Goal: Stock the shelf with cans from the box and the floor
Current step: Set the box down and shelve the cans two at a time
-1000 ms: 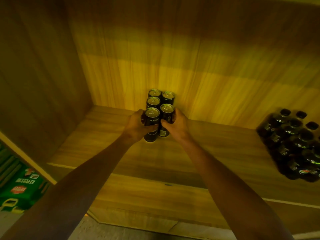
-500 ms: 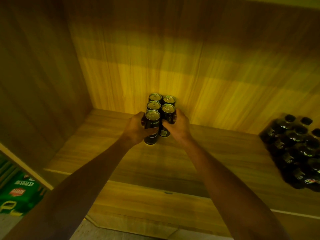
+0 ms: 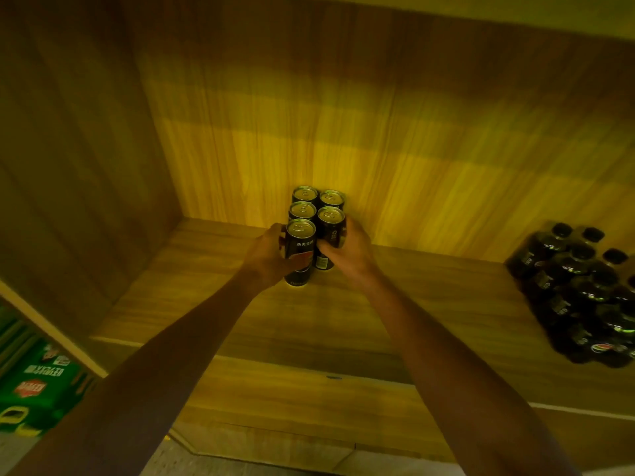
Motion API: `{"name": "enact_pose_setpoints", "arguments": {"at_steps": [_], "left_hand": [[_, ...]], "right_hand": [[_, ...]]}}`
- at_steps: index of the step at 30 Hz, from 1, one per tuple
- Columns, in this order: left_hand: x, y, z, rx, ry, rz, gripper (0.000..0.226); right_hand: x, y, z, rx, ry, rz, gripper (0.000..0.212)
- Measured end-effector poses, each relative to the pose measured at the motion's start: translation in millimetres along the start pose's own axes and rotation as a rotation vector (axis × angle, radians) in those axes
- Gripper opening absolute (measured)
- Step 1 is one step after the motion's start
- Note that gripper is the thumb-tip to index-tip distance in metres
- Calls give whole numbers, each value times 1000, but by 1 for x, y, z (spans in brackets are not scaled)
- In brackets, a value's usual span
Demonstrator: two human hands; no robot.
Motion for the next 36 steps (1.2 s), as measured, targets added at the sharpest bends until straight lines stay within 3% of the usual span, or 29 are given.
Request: {"name": "enact_pose_setpoints", "arguments": {"at_steps": [7,13,19,26,36], "left_hand": [[-5,-41,-16,18,526,103,76],[-18,-90,-11,152,787,255,75],[-44,-144,-5,213,843,319,65],[-71,-198,1,161,829,313,68],[-43,-289,83,254,843,256,67]], "right_hand": [[15,-39,-25,161,-472,60,76],[37,-103,-46,214,-753,17,67],[49,-167,-66,238,-865,-49,66],[54,-221,-93,230,-849,-129,64],[0,-325,-99,313,-797,-137,70]]}}
Point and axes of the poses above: each hand's wrist, its own y-axis towards the middle knuckle, its own z-axis out of the palm, x = y × z, the point moved 2 cm from there along y, towards the middle knuckle, and after that the axes turned 4 degrees about y, right-handed, at the moved point
